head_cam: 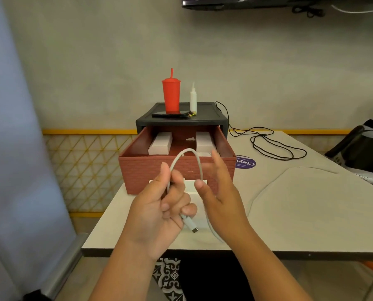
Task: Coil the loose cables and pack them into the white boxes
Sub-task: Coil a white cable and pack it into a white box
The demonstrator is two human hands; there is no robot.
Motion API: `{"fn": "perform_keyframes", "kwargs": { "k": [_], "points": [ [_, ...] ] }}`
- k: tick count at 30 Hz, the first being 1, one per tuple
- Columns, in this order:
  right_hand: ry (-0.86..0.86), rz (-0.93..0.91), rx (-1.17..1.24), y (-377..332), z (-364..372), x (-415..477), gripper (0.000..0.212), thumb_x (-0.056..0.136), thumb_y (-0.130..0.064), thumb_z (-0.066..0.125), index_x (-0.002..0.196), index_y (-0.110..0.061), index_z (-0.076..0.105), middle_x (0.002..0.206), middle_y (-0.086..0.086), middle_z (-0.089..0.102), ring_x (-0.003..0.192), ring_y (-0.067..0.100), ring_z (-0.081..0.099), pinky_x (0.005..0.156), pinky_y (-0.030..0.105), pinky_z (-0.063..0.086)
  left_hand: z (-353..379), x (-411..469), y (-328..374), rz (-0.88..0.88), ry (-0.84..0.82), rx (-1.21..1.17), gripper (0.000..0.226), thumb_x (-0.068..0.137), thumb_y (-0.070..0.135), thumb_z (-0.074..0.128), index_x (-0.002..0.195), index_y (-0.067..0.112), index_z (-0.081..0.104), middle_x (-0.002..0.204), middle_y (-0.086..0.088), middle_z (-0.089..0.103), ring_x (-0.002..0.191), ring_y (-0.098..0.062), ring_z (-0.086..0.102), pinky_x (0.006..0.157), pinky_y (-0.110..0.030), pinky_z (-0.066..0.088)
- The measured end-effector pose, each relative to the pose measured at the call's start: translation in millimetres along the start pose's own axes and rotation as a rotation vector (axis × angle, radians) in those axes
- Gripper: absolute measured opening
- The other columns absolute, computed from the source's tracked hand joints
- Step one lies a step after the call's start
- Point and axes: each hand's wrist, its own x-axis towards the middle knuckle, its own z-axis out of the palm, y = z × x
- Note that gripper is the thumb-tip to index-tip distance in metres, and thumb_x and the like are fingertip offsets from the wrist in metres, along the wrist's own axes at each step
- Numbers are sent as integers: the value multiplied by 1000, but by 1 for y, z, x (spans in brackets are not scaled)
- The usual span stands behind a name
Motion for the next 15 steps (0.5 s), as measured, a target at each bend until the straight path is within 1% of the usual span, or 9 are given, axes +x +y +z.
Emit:
{"fn": "perform_keyframes", "kwargs": {
  "k": [2,3,4,5,7,9,12,14,15],
  "points": [
    [-63,38,146,1,4,3,36,88,-32,50,123,-41,48,106,-12,64,96,1,60,88,30,48,-5,0,5,-5,-24,-81,40,88,41,46,62,15,63,36,8,24,33,-4,18,40,-17,38],
    [-93,57,190,0,6,2,26,92,-25,49,114,-36,56,88,-10,65,78,1,61,77,29,50,-6,1,7,12,-23,-116,40,88,40,45,63,15,63,36,8,25,33,-4,17,39,-17,38],
    [-120,75,199,-1,9,-1,24,95,-19,47,107,-35,60,70,-11,61,63,1,56,66,25,49,-7,1,10,37,-20,-144,40,89,39,43,64,15,63,36,8,27,33,-4,18,39,-16,38],
    [-143,90,181,-2,11,-6,27,97,-17,45,104,-37,61,59,-13,54,54,1,50,59,20,45,-8,2,12,68,-17,-160,39,89,37,43,65,15,64,37,8,29,33,-3,21,40,-17,38],
    [-186,90,121,-3,13,-16,30,98,-17,43,108,-38,61,52,-17,49,52,0,44,55,11,36,-10,3,16,132,-4,-153,27,81,32,51,71,13,68,41,8,31,35,-3,26,43,-18,40],
    [-242,94,81,-6,14,-24,34,98,-16,43,106,-44,60,51,-19,47,55,0,41,57,11,34,-16,4,15,157,21,-112,25,77,29,52,76,13,71,44,8,32,37,-4,29,46,-19,42],
    [-315,88,-5,-12,12,-31,41,97,-22,43,82,-57,58,54,-15,44,57,2,39,57,16,33,-20,6,10,166,45,5,33,83,25,43,78,14,73,50,6,41,43,-6,40,54,-21,50],
    [-354,123,-60,-15,9,-33,46,97,-22,43,68,-55,54,57,-10,45,57,2,40,58,18,33,-22,8,6,178,18,27,30,82,26,47,78,14,74,59,2,54,56,-8,55,71,-25,56],
    [-365,141,-84,-17,7,-34,46,97,-21,44,63,-51,54,58,-8,45,57,2,40,58,19,33,-23,9,4,188,-8,32,26,79,29,54,81,14,75,66,0,61,67,-9,62,81,-27,55]
  ]
}}
